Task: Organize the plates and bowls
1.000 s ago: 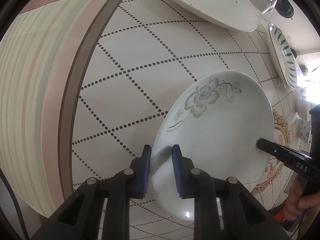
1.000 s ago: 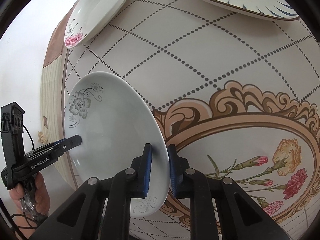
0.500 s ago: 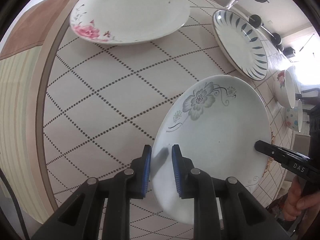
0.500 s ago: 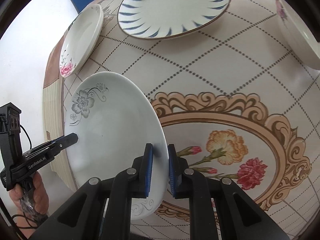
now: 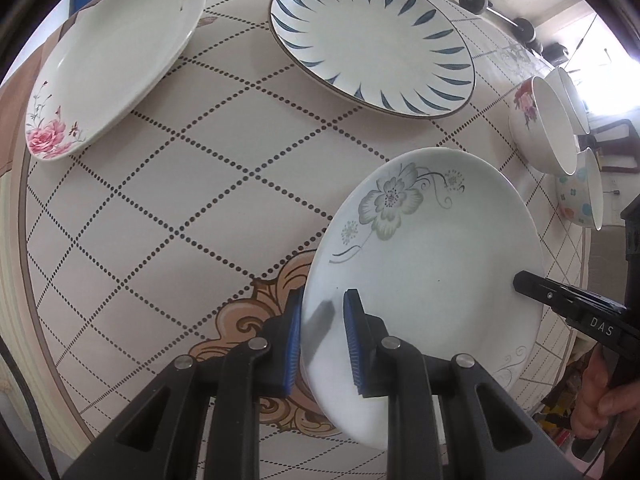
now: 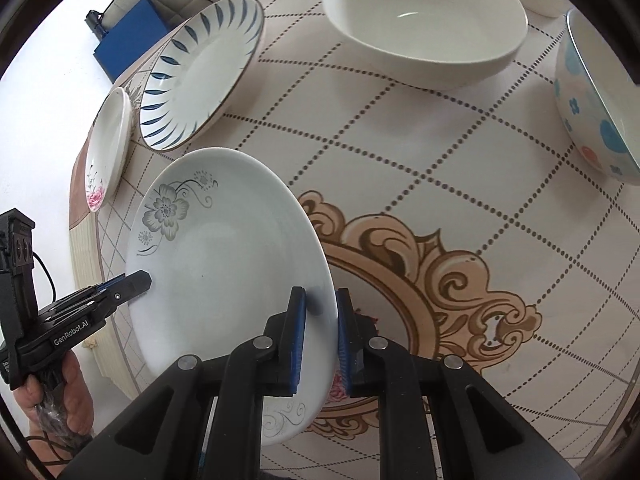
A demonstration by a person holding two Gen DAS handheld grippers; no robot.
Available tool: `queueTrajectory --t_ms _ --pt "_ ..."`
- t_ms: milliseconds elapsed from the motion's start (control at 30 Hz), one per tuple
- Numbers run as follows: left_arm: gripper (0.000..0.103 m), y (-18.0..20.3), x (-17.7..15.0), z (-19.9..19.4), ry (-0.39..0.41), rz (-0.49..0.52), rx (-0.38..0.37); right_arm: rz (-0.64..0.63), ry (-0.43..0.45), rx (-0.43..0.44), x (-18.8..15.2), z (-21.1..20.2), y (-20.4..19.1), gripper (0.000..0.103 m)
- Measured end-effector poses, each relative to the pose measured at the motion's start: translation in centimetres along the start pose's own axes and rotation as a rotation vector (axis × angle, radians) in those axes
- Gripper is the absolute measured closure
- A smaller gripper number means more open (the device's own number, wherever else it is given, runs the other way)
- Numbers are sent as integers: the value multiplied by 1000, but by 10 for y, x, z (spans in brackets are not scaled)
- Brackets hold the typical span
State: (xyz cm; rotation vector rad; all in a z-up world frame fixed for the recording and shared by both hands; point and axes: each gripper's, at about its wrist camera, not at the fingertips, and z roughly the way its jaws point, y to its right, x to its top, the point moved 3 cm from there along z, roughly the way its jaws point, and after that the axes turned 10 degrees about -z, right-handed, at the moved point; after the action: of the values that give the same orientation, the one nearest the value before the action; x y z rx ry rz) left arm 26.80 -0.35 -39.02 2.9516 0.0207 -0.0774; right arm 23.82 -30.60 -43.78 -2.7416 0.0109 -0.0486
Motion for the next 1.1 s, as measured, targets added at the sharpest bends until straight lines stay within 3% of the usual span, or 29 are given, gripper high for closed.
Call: queueTrajectory --t_ms 200,633,833,1000,1100 --pt "85 3 -4 14 -7 -3 49 3 0 -17 -3 5 19 86" --pt "83 28 -3 34 -5 -42 80 -43 -20 -47 1 27 -6 84" --pt "83 16 -10 -1 94 -78 149 -75 -51 -100 2 26 -25 84" --pt "76 -9 -12 -37 218 -167 154 -142 -33 -161 -1 6 -41 80" --pt "76 -32 -5 -61 299 -241 143 -173 -10 -148 4 -9 -58 76"
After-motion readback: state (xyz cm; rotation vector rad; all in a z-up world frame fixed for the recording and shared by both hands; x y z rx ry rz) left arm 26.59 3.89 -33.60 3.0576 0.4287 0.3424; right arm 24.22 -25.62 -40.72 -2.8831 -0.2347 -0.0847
